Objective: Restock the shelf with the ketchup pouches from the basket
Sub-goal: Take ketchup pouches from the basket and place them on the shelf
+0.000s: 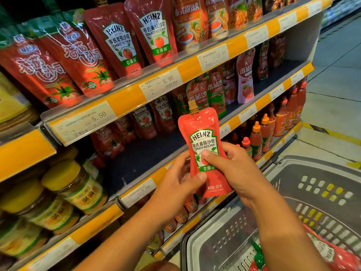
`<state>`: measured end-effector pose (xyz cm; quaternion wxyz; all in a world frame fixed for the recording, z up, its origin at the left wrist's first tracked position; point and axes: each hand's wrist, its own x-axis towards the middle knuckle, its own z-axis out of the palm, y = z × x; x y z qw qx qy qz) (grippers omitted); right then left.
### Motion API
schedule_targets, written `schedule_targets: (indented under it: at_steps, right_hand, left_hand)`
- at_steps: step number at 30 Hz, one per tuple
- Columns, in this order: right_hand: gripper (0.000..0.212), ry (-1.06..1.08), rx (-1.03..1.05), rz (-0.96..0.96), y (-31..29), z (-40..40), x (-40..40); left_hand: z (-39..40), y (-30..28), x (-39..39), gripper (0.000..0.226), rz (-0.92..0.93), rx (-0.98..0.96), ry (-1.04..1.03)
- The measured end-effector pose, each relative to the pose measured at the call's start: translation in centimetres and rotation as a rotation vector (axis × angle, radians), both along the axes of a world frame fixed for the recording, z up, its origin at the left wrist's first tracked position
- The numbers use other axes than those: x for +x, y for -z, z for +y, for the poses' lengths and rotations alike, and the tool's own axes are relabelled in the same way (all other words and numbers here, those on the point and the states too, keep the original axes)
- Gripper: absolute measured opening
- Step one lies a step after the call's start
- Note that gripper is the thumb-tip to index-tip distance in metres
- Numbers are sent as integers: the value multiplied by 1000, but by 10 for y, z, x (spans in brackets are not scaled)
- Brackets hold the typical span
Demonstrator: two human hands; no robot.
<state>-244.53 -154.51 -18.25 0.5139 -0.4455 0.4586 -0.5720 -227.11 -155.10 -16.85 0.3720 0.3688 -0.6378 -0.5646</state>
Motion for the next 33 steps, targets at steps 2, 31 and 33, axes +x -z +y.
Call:
schedule_targets:
  at_steps: [2,31,33]
  right_hand:
    - [18,-24,-1,-4,-2,-3,9]
    - [52,45,-70,1227,96,20,21]
    - [53,53,-79,1239,96,20,21]
  left_hand:
    - [4,10,-4,52,0,-15,-27]
    - [-149,2,75,89,-210,-167,-835]
    - [-153,7,75,83,-204,-157,-815]
